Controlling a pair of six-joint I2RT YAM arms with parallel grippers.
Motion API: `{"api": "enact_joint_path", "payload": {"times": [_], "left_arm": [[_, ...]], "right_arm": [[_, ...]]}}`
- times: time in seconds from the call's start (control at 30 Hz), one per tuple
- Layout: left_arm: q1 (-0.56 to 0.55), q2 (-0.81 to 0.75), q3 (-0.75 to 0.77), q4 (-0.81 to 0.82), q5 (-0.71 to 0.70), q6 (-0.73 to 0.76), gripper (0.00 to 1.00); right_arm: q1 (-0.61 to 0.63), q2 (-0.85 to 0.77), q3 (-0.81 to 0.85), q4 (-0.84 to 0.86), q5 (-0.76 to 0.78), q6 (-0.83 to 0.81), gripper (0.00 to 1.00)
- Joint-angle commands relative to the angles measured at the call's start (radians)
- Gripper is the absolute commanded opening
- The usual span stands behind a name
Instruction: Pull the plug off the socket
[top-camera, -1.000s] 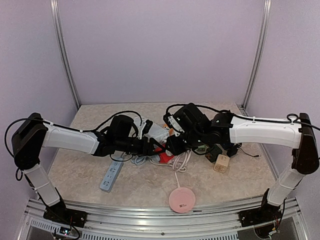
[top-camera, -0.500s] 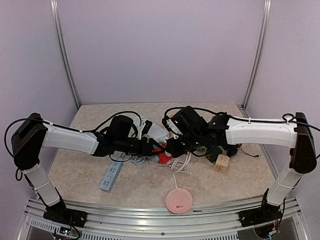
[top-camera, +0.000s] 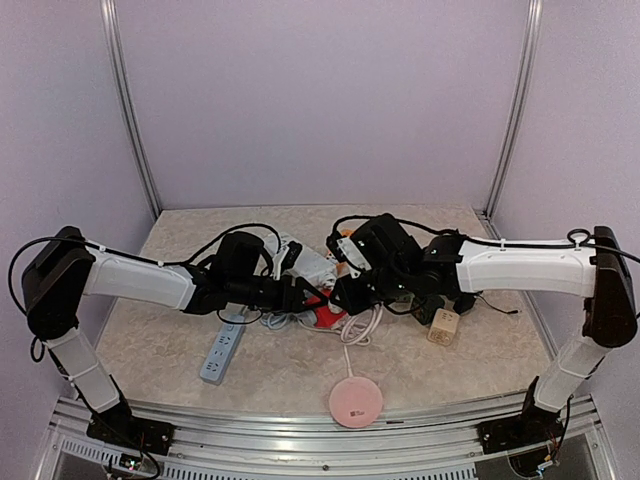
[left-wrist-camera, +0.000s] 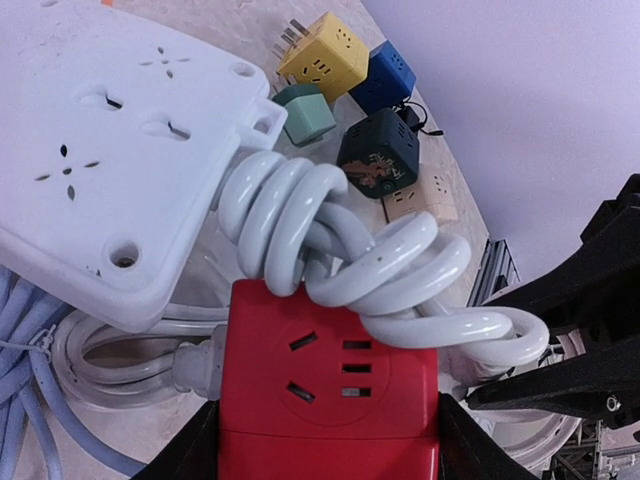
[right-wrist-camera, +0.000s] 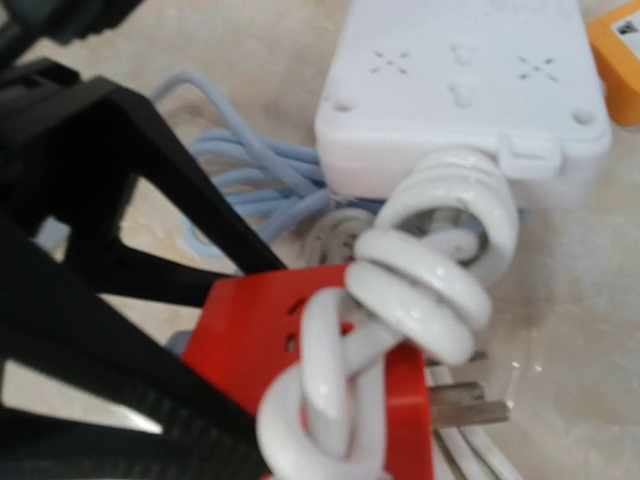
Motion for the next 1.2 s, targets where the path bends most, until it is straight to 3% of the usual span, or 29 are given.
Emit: {"api": "enact_joint_path", "payload": {"times": [0.0,0.3,0.9,1.17], "left_arm": [[0.018,-0.082,0.007,0.170,0.109,0.019,0.28],[0.019,-0.070,0.017,0.158,0.107,0.007,0.28],[0.031,-0.016,0.070,0.064,0.039,-0.042,0.25],[0.032,-0.016,0.069,0.053,0.033,-0.036,0.25]], "right_arm": [[-0.075,-0.051,-0.096,0.052,-0.112,0.015,0.00],[-0.071,-0.066,-0.099,0.053,-0.081,-0.005,0.00],[0.132,0.116,0.174,-0.258,0.397,-0.022,0.00],[0.134,0.104,0.186,-0.257,0.413,-0.016,0.00]]}}
